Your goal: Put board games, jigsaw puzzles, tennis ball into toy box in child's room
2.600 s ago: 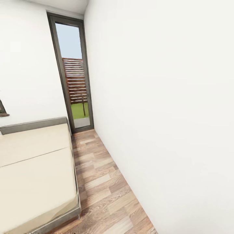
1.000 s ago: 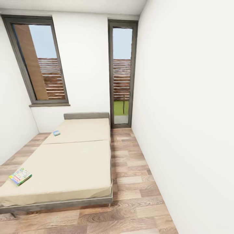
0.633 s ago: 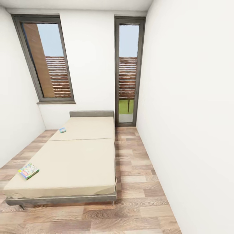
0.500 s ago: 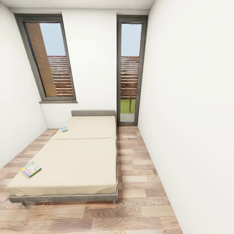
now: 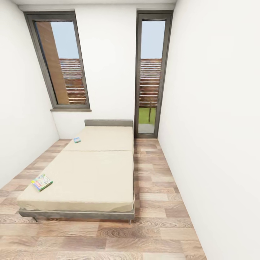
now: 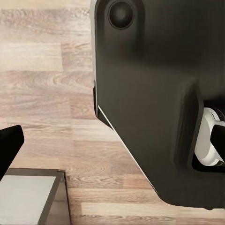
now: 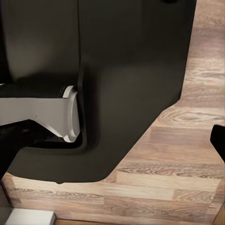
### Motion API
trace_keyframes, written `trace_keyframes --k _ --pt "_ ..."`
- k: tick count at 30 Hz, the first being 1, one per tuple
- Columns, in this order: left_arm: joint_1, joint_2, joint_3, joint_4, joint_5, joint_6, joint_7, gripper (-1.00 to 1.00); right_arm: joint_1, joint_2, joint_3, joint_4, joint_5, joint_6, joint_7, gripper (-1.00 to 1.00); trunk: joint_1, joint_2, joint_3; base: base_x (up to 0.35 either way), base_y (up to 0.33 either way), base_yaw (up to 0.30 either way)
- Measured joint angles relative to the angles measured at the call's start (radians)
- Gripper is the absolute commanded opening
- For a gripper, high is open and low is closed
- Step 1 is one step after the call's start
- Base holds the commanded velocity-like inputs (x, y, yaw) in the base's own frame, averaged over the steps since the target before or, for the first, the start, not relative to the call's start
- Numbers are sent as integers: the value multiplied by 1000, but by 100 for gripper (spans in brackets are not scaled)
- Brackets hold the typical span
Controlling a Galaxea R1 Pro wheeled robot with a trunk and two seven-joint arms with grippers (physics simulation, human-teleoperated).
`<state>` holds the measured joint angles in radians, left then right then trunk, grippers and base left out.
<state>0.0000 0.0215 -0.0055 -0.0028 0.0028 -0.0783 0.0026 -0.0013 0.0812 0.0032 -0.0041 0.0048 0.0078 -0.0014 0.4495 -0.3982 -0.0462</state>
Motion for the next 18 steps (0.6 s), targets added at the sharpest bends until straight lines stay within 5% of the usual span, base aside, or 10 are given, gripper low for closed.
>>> trace_keyframes --k 18 --pt "0 -1 0 -1 0 2 -1 100 0 -2 -9 0 -12 3 0 100 0 0 -13 0 0 2"
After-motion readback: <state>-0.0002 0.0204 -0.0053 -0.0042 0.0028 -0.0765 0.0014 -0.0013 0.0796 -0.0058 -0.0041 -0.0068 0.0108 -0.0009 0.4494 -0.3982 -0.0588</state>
